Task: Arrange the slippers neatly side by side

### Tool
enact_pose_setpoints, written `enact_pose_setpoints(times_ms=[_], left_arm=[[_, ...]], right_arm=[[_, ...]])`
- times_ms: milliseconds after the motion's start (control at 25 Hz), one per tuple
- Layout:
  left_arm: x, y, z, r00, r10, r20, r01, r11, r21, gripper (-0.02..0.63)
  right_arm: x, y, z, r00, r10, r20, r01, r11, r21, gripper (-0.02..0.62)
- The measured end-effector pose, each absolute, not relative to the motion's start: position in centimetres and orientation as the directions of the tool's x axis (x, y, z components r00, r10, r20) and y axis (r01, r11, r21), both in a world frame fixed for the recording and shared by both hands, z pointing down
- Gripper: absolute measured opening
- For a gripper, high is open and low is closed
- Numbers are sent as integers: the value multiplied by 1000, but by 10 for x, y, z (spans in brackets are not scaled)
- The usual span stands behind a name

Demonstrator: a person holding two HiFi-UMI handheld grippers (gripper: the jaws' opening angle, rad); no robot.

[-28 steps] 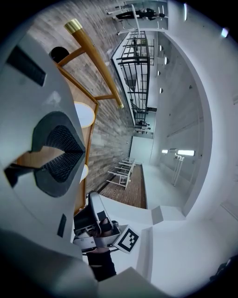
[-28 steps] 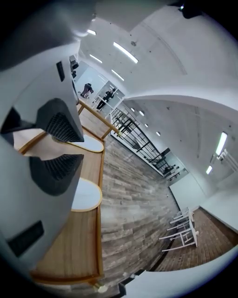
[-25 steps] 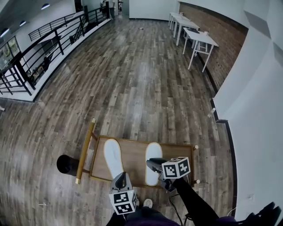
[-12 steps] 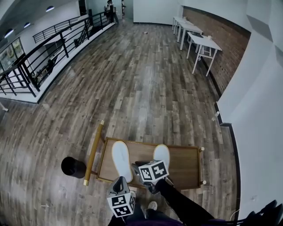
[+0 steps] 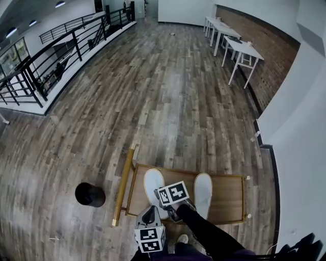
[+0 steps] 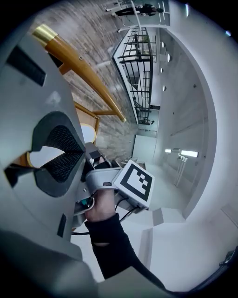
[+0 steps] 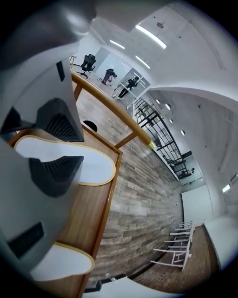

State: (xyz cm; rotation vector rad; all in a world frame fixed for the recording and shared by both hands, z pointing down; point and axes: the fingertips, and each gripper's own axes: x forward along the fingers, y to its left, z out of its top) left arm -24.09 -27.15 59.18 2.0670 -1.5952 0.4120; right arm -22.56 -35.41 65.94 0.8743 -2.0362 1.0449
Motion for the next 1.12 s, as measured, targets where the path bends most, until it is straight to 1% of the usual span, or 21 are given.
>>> enact_pose_setpoints(times_ms=[320,680,720,760,960,1120], left_arm=[[-269,-294,601,279,-802,527,-957,-190,218,0],[-284,-304,608,281,-795,538,-956,-182,230,0],[-285,-305,608,281,-795,538,-956,-182,231,0],[-286,-306,608,281,-795,537,-956,-181,232,-1],[-288,-310,609,287,-794,536,-954,-185,238,-2],[-284,-314,608,301,-792,531,-950,-198,243,0]], right_arm=[[-234,-379,697,-439,-174,882,-837,436,-331,78],[-230,-379,726,-362,-114,925,-858,429,-283,77],[-229,-379,727,-355,-113,928,-859,432,-276,61],[-229,-379,727,-348,-114,930,-859,436,-268,24],[-227,-381,723,-366,-113,924,-860,421,-289,8],[-217,-387,708,-414,-153,897,-864,375,-335,6]])
